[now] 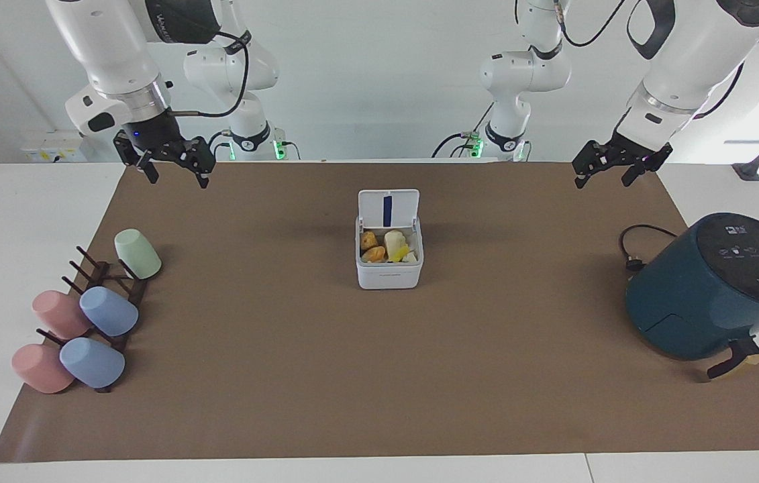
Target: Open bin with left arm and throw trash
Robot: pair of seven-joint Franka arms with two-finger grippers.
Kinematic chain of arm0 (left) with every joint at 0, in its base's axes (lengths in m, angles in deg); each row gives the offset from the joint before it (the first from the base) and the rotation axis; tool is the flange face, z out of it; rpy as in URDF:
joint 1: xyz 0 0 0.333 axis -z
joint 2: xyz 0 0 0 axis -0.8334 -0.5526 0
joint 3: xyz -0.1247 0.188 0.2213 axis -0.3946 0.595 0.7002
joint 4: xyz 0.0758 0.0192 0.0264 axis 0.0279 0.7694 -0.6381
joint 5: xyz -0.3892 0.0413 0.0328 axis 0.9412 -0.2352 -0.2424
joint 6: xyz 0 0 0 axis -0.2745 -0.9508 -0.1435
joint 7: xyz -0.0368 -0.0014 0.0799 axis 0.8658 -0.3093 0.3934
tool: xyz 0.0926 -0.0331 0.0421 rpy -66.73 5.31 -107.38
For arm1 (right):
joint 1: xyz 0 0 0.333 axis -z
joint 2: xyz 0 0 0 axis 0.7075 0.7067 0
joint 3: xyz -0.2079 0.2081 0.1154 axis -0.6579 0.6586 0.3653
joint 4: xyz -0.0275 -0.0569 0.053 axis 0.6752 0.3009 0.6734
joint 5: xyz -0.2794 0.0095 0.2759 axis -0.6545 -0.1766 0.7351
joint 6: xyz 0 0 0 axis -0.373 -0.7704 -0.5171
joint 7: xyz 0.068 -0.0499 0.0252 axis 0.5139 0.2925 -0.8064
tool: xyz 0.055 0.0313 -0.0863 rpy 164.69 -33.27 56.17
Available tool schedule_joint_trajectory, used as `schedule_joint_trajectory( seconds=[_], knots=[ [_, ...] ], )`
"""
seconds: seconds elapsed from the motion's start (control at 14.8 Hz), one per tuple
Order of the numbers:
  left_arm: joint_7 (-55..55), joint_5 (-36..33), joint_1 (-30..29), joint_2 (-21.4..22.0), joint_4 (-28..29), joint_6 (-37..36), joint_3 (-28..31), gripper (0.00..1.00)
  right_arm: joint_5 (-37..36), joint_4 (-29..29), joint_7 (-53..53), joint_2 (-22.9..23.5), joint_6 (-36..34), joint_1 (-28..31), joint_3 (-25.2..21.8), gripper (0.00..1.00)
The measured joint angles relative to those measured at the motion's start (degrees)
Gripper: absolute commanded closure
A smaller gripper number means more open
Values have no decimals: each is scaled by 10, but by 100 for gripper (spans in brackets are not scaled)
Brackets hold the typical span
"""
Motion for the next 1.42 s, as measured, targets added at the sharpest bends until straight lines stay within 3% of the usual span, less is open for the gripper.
schedule_joint_trajectory(
  seconds=[0.61,1.08,1.42],
  knots=[
    [0,0,0,0,0,0,0,0,-2,-6,-8,3,-19,0,-1,0],
    [0,0,0,0,0,0,0,0,-6,-54,-9,29,-40,1,-1,0],
    [0,0,0,0,0,0,0,0,-3,-59,-8,36,-46,2,-1,0]
  ],
)
